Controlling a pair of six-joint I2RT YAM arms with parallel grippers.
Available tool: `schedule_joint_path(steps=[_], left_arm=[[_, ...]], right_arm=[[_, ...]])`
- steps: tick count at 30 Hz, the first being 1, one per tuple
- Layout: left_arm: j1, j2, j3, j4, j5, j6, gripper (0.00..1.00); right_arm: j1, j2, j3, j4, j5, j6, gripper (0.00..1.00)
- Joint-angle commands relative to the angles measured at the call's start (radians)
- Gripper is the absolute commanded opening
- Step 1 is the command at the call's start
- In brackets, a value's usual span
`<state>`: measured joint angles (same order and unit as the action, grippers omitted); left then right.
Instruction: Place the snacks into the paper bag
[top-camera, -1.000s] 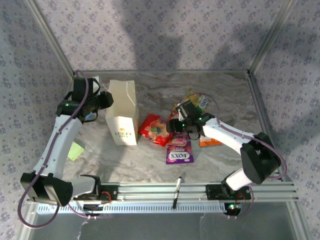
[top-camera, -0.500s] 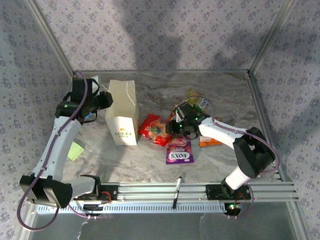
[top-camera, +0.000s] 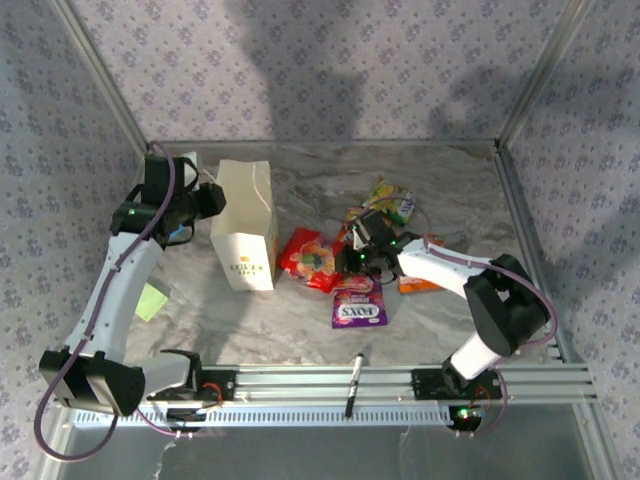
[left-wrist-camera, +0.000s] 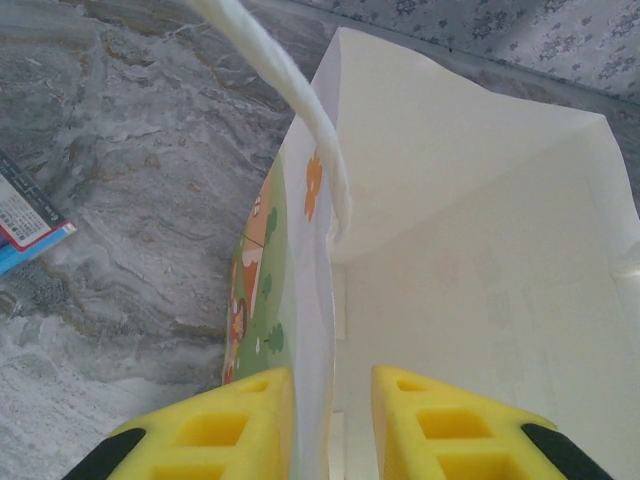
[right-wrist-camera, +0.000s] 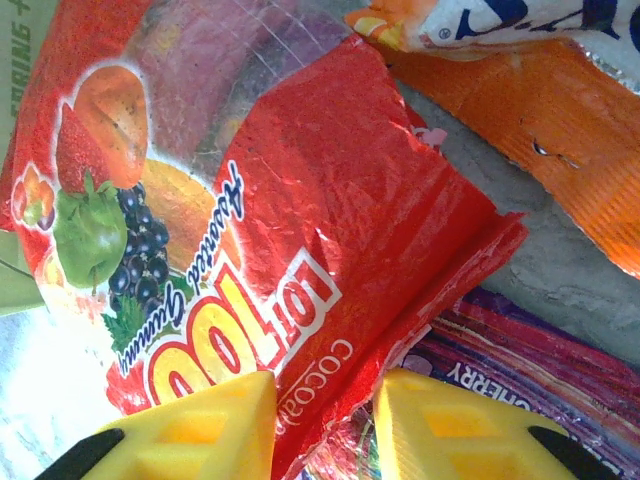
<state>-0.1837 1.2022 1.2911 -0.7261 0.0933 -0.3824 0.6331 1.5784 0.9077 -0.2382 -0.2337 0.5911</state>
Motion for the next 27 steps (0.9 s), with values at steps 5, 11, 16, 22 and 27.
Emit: schedule_joint_path(steps=[5, 11, 16, 22, 27], left_arm=[[-0.005, -0.018, 0.02, -0.016, 0.004, 0.019, 0.27], [-0.004, -0.014, 0.024, -0.021, 0.006, 0.019, 0.27], [-0.005, -0.012, 0.028, -0.025, 0.011, 0.019, 0.27], [-0.005, -0.015, 0.031, -0.034, 0.016, 0.019, 0.27], [-0.007, -0.025, 0.03, -0.039, 0.014, 0.019, 0.27]], right_arm=[[0.004, -0.037, -0.03, -0.012, -0.023, -0.009, 0.28], [0.002, -0.069, -0.06, -0.013, -0.01, -0.007, 0.29], [0.001, -0.068, -0.07, -0.014, 0.017, -0.017, 0.35], [0.003, -0.017, -0.057, 0.056, -0.01, -0.003, 0.4], [0.013, 0.029, -0.023, 0.061, -0.021, 0.0, 0.34]])
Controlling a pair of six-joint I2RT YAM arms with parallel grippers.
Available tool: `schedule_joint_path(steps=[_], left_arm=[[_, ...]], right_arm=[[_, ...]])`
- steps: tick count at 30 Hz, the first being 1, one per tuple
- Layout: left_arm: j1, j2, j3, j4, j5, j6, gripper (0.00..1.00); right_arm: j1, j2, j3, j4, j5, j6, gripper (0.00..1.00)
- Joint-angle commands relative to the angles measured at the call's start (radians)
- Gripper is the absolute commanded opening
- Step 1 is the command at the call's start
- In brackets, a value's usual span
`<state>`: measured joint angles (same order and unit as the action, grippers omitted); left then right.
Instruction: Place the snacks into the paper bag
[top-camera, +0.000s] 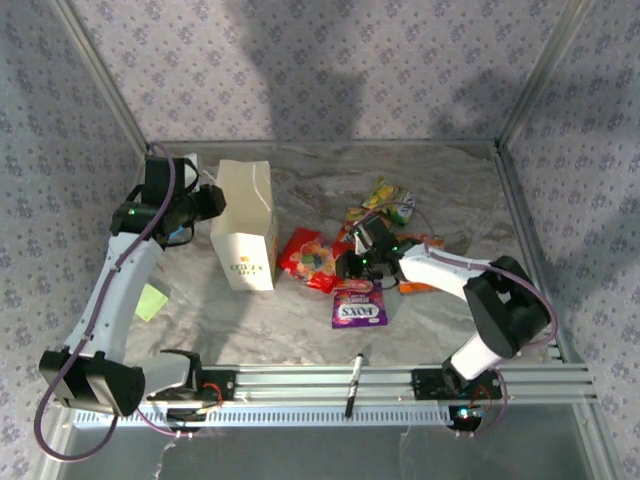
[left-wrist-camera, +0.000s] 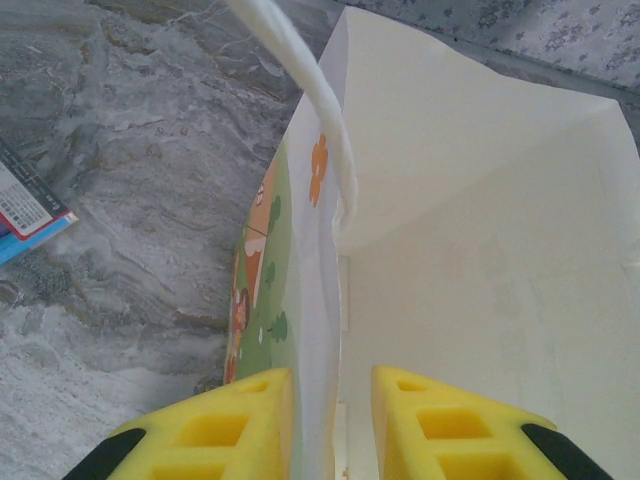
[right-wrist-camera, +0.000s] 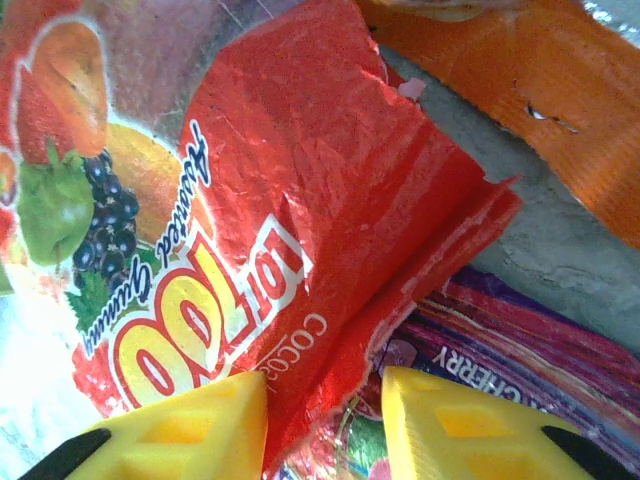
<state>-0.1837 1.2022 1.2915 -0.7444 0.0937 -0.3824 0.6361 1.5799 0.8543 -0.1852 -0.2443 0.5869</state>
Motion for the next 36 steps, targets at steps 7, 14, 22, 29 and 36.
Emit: schedule_joint_path(steps=[7, 14, 22, 29, 36], left_arm=[[-0.007, -0.029, 0.029, -0.023, 0.011, 0.023, 0.27], [-0.007, -0.029, 0.035, -0.03, 0.009, 0.027, 0.26], [-0.007, -0.046, 0.038, -0.034, 0.006, 0.008, 0.26], [0.007, -0.034, 0.04, -0.044, 0.028, 0.013, 0.23], [0.015, -0.021, 0.032, -0.034, 0.043, 0.011, 0.2]], right_arm=[[0.017, 0.035, 0.035, -0.007, 0.022, 0.004, 0.03], [0.016, 0.004, 0.084, -0.068, 0.072, -0.04, 0.0], [0.011, -0.09, 0.204, -0.169, 0.147, -0.12, 0.0], [0.004, -0.136, 0.322, -0.252, 0.134, -0.167, 0.0], [0.008, -0.188, 0.542, -0.385, 0.167, -0.233, 0.0]])
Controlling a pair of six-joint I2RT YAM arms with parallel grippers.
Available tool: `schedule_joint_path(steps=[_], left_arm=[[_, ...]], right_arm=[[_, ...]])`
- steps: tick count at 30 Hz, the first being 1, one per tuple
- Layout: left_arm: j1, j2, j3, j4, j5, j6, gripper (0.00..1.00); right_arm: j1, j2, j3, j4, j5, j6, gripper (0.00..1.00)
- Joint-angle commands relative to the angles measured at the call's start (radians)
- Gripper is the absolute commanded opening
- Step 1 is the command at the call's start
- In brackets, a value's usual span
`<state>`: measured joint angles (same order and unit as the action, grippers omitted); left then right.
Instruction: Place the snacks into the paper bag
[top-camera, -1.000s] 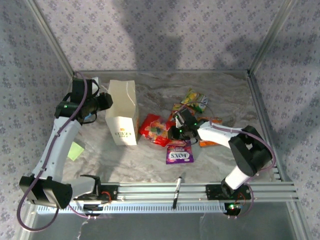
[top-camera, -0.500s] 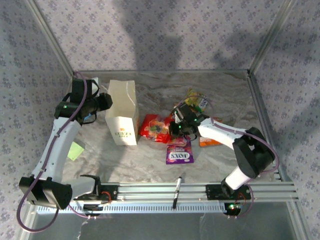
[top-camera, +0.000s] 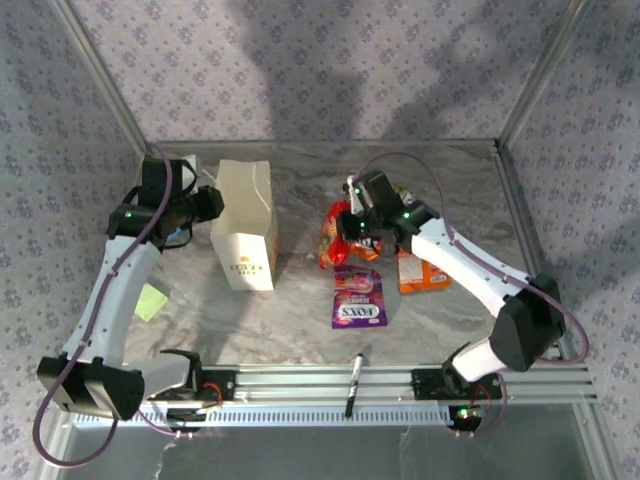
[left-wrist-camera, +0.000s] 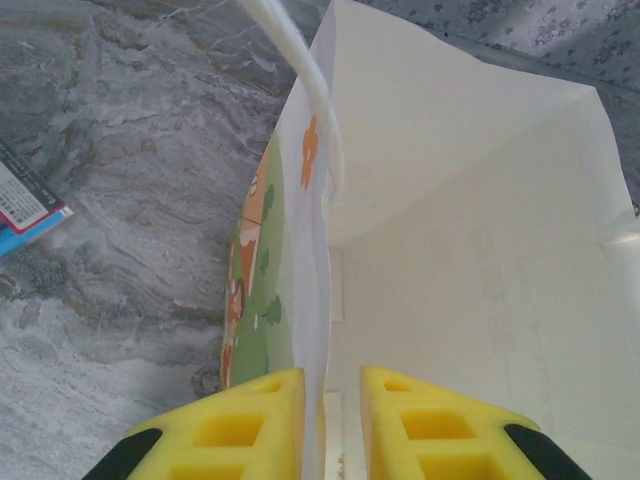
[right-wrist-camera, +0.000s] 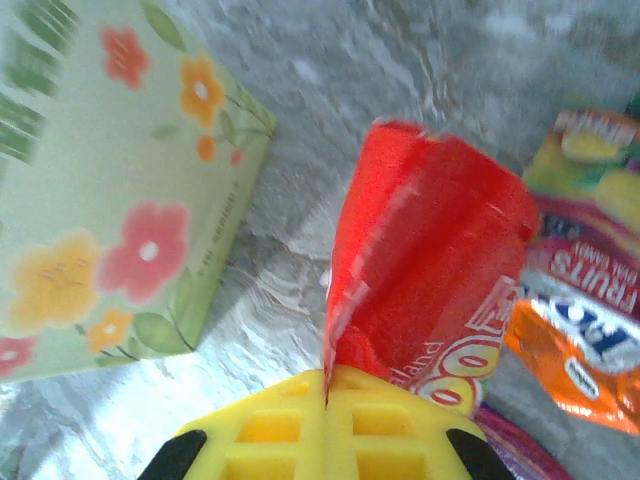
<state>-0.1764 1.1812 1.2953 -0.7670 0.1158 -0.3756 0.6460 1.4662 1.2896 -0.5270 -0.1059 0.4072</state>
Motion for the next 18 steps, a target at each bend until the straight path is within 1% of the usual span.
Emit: schedule_joint_path(steps=[1, 5, 10, 12, 15, 18], left_arm=[[0.011, 0.0, 0.029, -0.012, 0.023, 0.003, 0.18], [0.024, -0.007, 0.018, -0.01, 0.03, 0.0, 0.15], [0.059, -0.028, -0.026, 0.043, 0.107, -0.024, 0.11], [0.061, -0.028, -0.03, 0.044, 0.11, -0.025, 0.11], [0.061, -0.028, -0.031, 0.043, 0.118, -0.023, 0.11], [0.061, -0.029, -0.033, 0.044, 0.124, -0.023, 0.13]], right_arm=[[0.0, -0.081, 0.137, -0.06, 0.03, -0.065, 0.0], [0.019, -0.1, 0.251, -0.126, 0.039, -0.114, 0.0], [0.051, -0.104, 0.352, -0.148, 0.06, -0.147, 0.0], [0.061, -0.089, 0.386, -0.163, 0.063, -0.163, 0.0], [0.069, -0.068, 0.398, -0.196, 0.082, -0.175, 0.0], [0.063, -0.055, 0.353, -0.233, 0.119, -0.157, 0.0]])
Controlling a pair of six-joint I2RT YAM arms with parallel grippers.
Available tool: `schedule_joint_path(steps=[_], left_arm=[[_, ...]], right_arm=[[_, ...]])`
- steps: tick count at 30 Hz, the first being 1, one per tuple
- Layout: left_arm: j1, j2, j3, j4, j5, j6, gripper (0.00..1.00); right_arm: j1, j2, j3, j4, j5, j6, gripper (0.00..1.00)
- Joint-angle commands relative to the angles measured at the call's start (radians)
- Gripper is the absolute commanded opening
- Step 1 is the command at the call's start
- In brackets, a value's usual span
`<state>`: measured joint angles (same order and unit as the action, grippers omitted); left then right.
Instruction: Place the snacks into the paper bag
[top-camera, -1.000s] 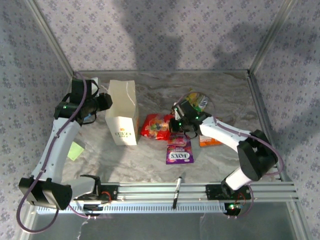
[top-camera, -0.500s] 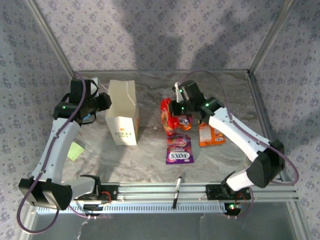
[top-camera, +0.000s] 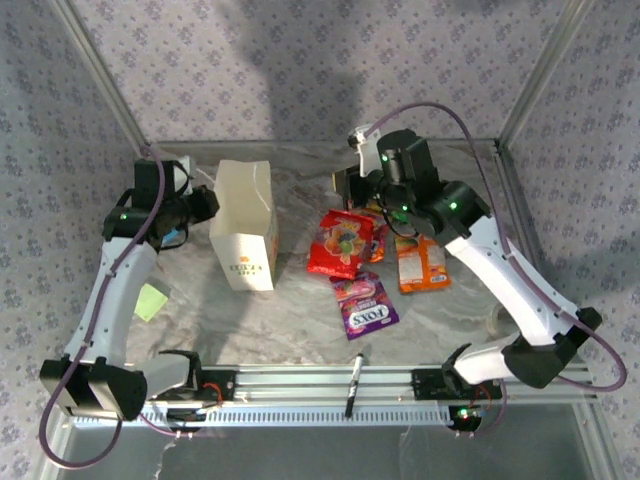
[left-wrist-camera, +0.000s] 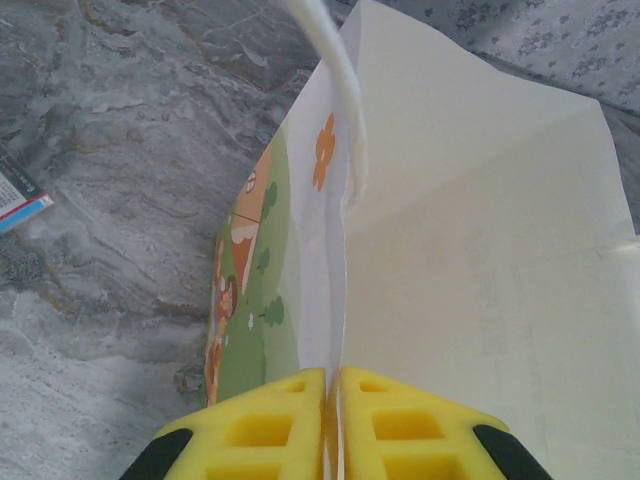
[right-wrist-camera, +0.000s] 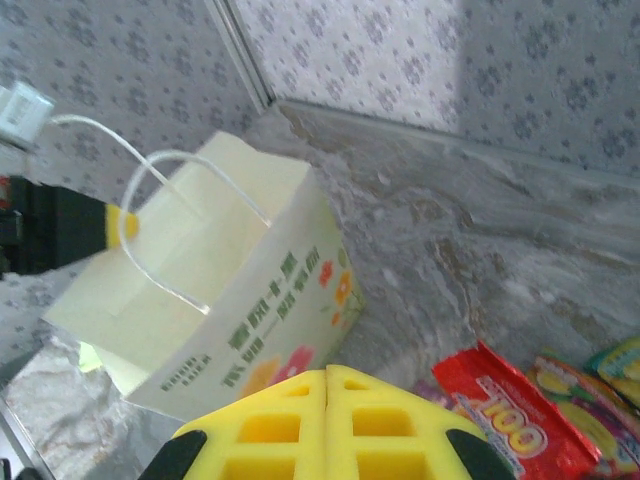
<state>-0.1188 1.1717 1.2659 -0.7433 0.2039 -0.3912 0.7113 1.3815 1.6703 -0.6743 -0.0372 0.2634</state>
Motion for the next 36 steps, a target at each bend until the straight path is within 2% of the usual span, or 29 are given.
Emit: schedule_joint_path(steps=[1, 3, 7, 9, 13, 23, 30, 36], left_arm=[[0.004, -0.02, -0.002, 0.021, 0.044, -0.008, 0.13], [0.003, -0.017, -0.003, 0.027, 0.059, -0.009, 0.13], [0.001, -0.015, 0.001, 0.023, 0.058, -0.008, 0.13], [0.002, -0.014, 0.004, 0.019, 0.058, -0.005, 0.13], [0.0, -0.014, 0.009, 0.012, 0.058, -0.003, 0.13], [-0.009, -0.004, 0.028, -0.007, 0.048, 0.01, 0.14], [-0.015, 0.0, 0.039, -0.024, 0.034, 0.023, 0.14], [-0.016, 0.002, 0.041, -0.026, 0.031, 0.029, 0.14]], right_arm=[[-0.009, 0.034, -0.049, -0.103, 0.06, 0.004, 0.09], [-0.035, 0.042, -0.102, -0.105, 0.06, 0.021, 0.32], [-0.139, 0.045, -0.239, -0.017, -0.049, 0.07, 0.51], [-0.207, 0.062, -0.284, 0.041, -0.133, 0.073, 0.54], [-0.291, 0.139, -0.289, 0.056, -0.158, 0.039, 0.7], [-0.403, 0.343, -0.306, 0.143, -0.312, 0.031, 0.77], [-0.409, 0.431, -0.298, 0.177, -0.344, 0.028, 0.78], [-0.409, 0.489, -0.293, 0.177, -0.37, 0.027, 0.73]])
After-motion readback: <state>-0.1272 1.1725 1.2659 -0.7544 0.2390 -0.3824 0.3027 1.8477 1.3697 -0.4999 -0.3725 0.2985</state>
